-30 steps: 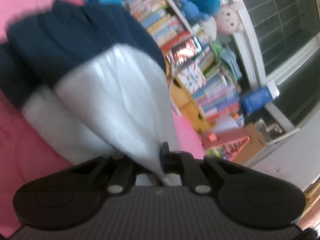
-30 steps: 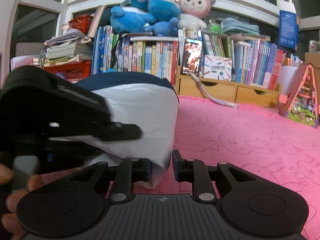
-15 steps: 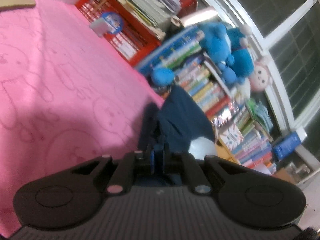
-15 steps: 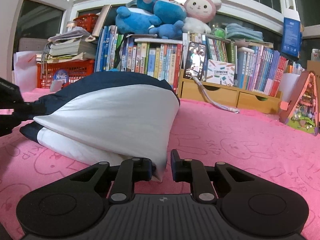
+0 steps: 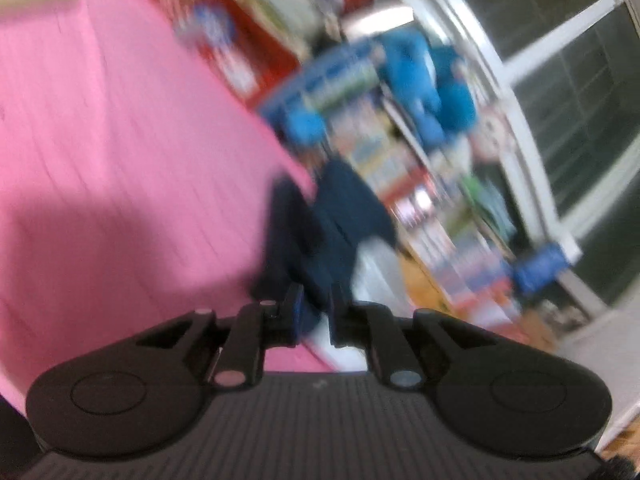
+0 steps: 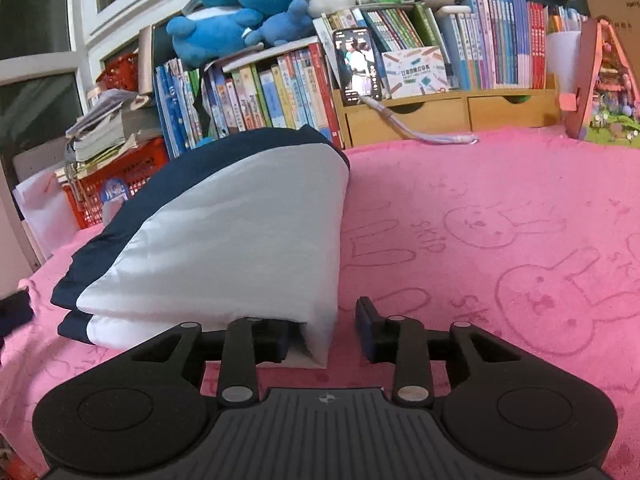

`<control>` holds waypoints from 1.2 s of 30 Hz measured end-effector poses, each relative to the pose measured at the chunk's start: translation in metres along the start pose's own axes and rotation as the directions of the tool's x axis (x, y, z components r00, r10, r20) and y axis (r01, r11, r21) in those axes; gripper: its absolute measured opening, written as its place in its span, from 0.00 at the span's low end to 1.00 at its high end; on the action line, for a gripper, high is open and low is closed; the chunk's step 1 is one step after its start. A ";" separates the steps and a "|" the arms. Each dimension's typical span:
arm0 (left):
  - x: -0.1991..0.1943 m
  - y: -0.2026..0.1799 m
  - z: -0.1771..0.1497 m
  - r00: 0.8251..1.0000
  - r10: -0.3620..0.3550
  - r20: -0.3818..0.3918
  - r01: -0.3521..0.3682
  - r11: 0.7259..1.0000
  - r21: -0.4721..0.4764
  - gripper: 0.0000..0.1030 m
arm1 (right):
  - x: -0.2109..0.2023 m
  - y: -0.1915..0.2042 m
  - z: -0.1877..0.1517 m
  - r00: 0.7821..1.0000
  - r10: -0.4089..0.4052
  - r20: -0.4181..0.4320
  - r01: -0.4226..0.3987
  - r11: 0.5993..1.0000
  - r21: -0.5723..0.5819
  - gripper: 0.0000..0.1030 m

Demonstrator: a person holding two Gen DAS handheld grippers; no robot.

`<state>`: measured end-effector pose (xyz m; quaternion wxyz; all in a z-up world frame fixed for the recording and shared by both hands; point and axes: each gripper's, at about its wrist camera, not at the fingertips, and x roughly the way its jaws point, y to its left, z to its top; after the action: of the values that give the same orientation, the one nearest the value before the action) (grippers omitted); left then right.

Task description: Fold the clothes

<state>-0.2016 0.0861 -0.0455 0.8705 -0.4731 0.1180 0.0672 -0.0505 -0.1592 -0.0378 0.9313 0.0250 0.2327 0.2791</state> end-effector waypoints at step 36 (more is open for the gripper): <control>0.087 -0.052 -0.066 0.988 0.016 -0.154 -0.017 1.000 -0.006 0.35 | -0.010 0.003 0.030 0.994 0.042 0.102 -0.041 0.999 -0.013 0.16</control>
<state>-0.1155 0.0030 -0.0610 0.8563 -0.4793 0.1886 0.0381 -0.0454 -0.1596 -0.0065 0.9361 0.0390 0.1827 0.2979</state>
